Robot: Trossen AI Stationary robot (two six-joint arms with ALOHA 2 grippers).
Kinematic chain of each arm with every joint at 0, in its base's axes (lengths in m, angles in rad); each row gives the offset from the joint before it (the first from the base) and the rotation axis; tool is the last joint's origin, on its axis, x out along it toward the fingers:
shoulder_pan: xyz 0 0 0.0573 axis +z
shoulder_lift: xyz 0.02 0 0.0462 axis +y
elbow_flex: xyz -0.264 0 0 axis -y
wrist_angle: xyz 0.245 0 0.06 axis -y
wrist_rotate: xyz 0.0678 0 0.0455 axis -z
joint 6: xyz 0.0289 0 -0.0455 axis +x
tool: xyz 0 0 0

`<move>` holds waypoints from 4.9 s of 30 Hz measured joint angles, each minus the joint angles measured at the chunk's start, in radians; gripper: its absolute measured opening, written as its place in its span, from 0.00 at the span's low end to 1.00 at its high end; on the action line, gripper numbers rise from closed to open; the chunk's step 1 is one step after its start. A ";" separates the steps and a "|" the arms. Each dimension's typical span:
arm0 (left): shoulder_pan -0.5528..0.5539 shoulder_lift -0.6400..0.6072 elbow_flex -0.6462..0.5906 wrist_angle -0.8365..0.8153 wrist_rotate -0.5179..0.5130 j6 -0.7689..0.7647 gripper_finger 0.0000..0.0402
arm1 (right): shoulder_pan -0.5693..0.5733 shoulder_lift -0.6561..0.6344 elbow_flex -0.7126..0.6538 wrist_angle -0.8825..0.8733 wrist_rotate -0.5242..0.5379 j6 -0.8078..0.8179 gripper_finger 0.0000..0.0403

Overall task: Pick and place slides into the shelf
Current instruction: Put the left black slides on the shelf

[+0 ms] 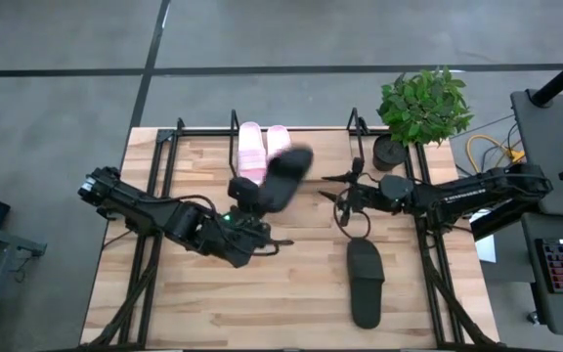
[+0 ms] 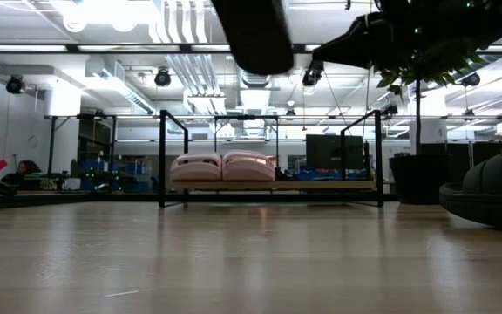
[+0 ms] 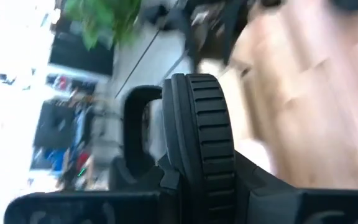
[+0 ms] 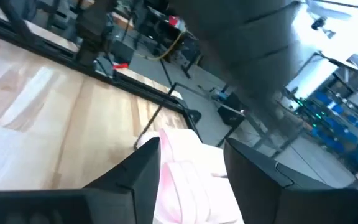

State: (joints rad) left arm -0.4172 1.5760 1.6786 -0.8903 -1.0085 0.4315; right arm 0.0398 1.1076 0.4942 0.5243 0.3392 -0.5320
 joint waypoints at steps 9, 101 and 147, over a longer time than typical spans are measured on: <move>0.020 0.007 -0.043 -0.136 0.017 -0.063 0.10 | 0.061 0.001 0.108 -0.062 0.074 0.009 0.39; 0.044 -0.344 -0.384 0.285 0.299 -0.202 0.61 | -0.140 0.506 0.991 -0.985 0.309 -0.205 0.02; 0.045 -0.857 -1.062 0.934 0.299 -0.080 0.61 | -0.488 0.425 0.355 -0.301 -0.080 -0.631 0.02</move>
State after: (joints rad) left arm -0.3725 0.7185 0.6167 0.0437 -0.7097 0.3511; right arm -0.4480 1.5325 0.8490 0.2229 0.2594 -1.1626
